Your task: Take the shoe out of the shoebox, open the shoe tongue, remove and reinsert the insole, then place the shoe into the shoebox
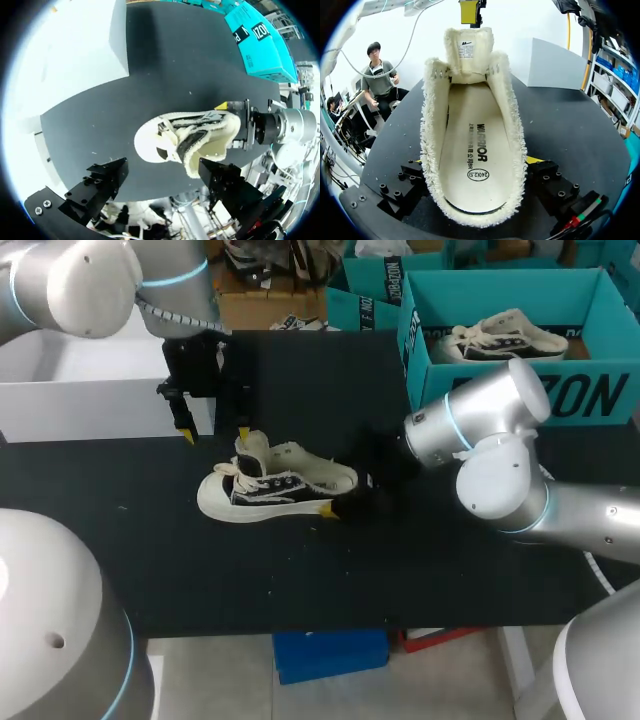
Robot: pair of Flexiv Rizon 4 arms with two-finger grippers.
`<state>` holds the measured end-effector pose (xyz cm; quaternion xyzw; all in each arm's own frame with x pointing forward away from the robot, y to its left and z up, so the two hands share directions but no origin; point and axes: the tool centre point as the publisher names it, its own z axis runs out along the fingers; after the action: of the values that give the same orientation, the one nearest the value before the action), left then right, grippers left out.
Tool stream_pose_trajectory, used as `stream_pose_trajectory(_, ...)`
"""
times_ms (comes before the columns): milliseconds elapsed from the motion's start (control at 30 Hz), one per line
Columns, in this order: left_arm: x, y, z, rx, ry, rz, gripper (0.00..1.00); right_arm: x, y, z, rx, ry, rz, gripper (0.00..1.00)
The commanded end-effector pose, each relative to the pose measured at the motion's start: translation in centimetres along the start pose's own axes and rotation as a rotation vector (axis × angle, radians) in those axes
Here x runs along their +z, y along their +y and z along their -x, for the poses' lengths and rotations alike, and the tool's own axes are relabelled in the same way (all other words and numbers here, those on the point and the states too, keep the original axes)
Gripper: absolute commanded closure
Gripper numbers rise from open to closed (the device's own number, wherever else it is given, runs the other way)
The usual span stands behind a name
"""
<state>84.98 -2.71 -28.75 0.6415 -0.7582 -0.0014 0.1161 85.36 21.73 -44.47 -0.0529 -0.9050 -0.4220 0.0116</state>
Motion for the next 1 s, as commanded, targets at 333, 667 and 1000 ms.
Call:
stream_pose_trajectory(333, -4.0, -0.4, -3.5, 1.121, -0.258, 0.510, 0.00, 0.1, 0.0, 0.0, 0.001, -0.002, -0.001, 1.00)
stream_pose_trajectory(667, -3.9, -1.2, -5.3, 1.502, -0.167, 0.612, 1.00, 0.1, 0.0, 0.0, 0.001, -0.002, -0.001, 1.00)
stream_pose_trajectory(1000, -3.9, -1.2, -5.3, 1.502, -0.167, 0.612, 1.00, 0.1, 0.0, 0.0, 0.001, -0.002, -0.001, 1.00)
